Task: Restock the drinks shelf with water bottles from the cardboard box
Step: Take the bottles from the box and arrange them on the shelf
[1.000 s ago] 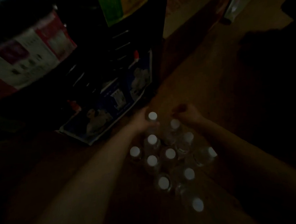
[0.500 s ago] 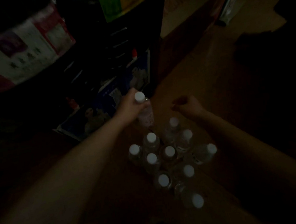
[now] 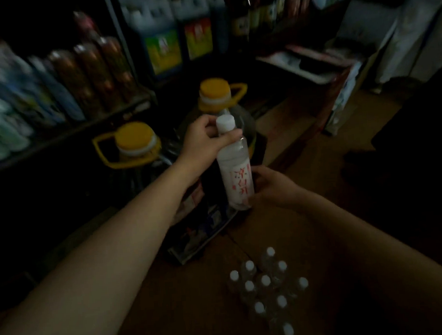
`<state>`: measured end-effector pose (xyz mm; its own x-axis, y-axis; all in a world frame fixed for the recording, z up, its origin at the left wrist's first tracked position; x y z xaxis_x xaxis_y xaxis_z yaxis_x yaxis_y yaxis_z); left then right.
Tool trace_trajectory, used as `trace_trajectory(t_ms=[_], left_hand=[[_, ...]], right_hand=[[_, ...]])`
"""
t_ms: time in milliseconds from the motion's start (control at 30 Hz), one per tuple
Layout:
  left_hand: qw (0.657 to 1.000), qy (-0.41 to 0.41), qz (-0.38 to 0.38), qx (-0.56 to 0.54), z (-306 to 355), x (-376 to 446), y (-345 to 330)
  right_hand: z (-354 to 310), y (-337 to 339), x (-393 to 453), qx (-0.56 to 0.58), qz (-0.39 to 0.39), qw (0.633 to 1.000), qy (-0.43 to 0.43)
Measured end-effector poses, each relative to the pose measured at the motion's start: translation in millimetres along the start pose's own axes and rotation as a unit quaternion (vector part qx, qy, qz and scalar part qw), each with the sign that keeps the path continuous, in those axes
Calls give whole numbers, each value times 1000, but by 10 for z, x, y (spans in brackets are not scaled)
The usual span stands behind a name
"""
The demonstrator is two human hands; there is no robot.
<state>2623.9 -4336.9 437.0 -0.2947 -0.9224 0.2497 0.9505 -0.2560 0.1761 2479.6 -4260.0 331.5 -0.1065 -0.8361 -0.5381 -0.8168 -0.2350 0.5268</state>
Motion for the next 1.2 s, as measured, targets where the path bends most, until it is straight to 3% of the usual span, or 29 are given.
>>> trace_trajectory(t_ms=[267,533,867,1200], left_hand=[[997,-56,54,-14,2392,333,960],[992,-77,96,18,3689,418,1994],[988,-34,149,38,3891,284,3077],[984,-29,119,128,3673,915,3989]], right_hand=[[-1846,671,-1138,43,13,996,77],[-3402,704,-1801,44,38,989,135],[-4547,296,-2010,-7,39,975,218],[-5632,-86,-1255,-34,38,967,250]])
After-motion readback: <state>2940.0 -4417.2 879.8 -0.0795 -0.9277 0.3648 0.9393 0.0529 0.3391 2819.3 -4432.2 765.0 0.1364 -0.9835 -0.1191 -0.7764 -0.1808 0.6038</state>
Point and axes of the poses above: each hand's wrist, its own x-axis towards the middle knuckle, its own y-axis out of the back of the hand, z = x × y, the point moved 10 cm from there along x, towards the middle knuckle, and after that the axes turned 12 degrees about -y, right-handed, at the moved point
